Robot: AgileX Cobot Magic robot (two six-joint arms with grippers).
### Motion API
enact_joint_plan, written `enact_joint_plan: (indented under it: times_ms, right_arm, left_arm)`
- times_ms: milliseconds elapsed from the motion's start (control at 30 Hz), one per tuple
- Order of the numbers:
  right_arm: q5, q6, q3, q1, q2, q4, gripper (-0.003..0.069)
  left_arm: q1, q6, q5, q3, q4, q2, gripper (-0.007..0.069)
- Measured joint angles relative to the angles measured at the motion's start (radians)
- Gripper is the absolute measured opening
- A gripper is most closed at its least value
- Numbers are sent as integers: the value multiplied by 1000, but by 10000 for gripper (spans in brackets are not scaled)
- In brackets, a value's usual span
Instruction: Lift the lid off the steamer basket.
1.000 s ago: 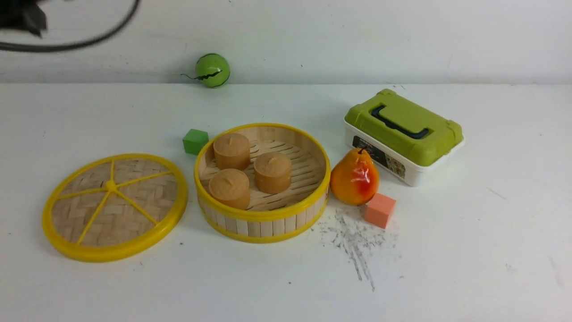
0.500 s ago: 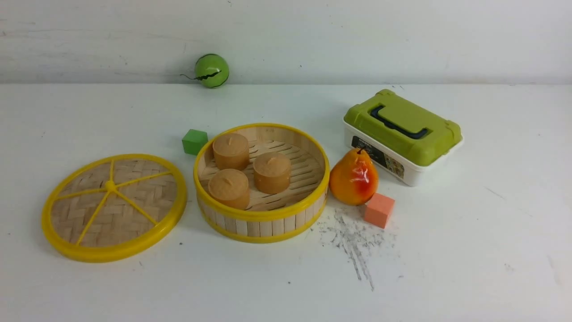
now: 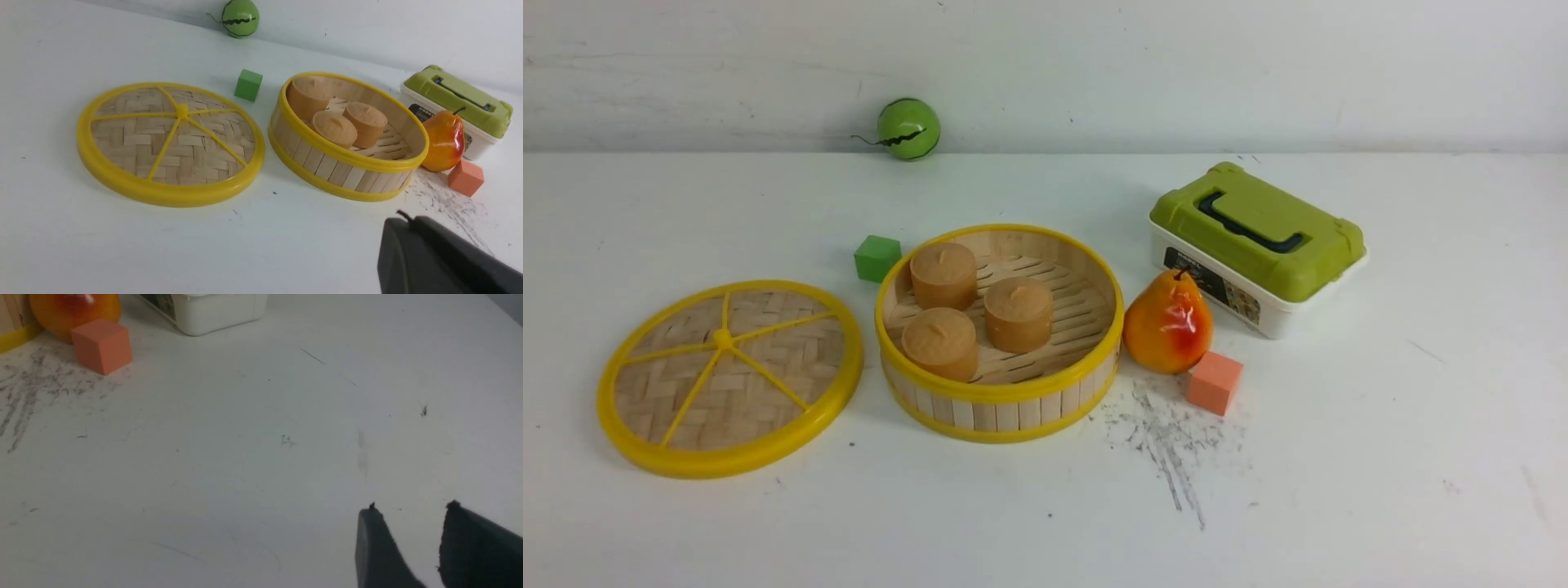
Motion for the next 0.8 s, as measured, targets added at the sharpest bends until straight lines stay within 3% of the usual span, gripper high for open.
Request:
enact_joint_plan:
  times_ms: [133, 367, 567, 800]
  right_arm:
    - [0, 0, 0, 0, 0, 0, 239]
    - [0, 0, 0, 0, 0, 0, 239]
    - [0, 0, 0, 0, 0, 0, 239]
    - [0, 0, 0, 0, 0, 0, 239]
  left_arm:
    - [0, 7, -39, 1, 6, 8, -13]
    - [0, 42, -214, 62, 150, 3, -13]
    - [-19, -118, -342, 242, 281, 2, -13]
    - [-105, -155, -369, 362, 295, 2, -13]
